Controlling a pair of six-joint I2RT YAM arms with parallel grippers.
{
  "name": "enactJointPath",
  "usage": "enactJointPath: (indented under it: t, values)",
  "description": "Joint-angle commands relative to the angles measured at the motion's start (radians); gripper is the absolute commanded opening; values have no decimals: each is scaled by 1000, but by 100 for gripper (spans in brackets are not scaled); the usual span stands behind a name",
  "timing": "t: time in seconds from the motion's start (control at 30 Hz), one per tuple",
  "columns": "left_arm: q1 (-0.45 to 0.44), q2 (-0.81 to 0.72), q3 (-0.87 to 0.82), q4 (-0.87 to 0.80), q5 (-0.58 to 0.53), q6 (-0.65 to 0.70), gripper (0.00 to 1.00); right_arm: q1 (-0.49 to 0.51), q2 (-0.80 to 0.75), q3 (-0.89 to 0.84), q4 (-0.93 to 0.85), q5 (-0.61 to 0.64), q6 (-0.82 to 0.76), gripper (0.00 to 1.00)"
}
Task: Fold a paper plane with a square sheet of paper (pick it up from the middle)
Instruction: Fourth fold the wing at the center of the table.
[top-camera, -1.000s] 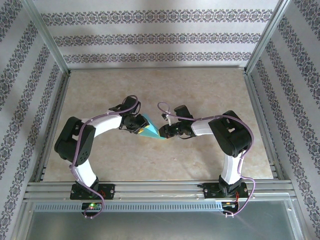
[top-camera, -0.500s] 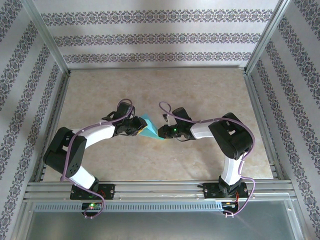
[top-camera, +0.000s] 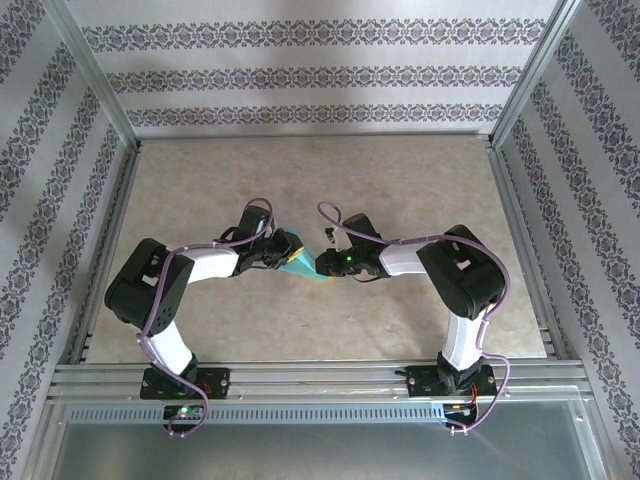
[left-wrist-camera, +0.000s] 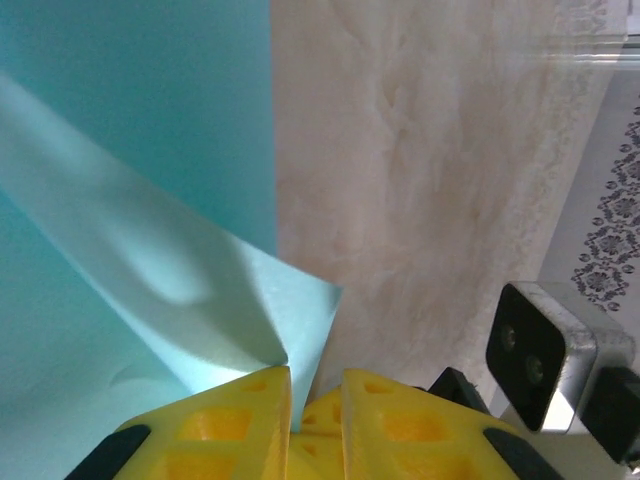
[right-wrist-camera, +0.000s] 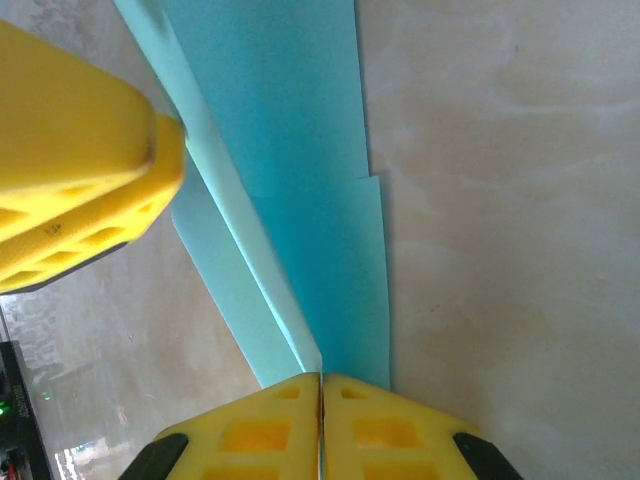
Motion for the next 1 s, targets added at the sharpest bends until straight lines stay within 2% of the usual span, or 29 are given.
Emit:
enactJointPath:
  t: [0.0,0.47,0.97]
  values:
    - [-11,23,-7,78,9,-11,18,12,37,-4,-110,-24,-8,11]
    - [-12,55,-2,26,-27,12,14,5,36,3,-142,-18,-14,15]
    - [-11,95,31,5,-20,33,12,3,42,16,-197,10,-15,14]
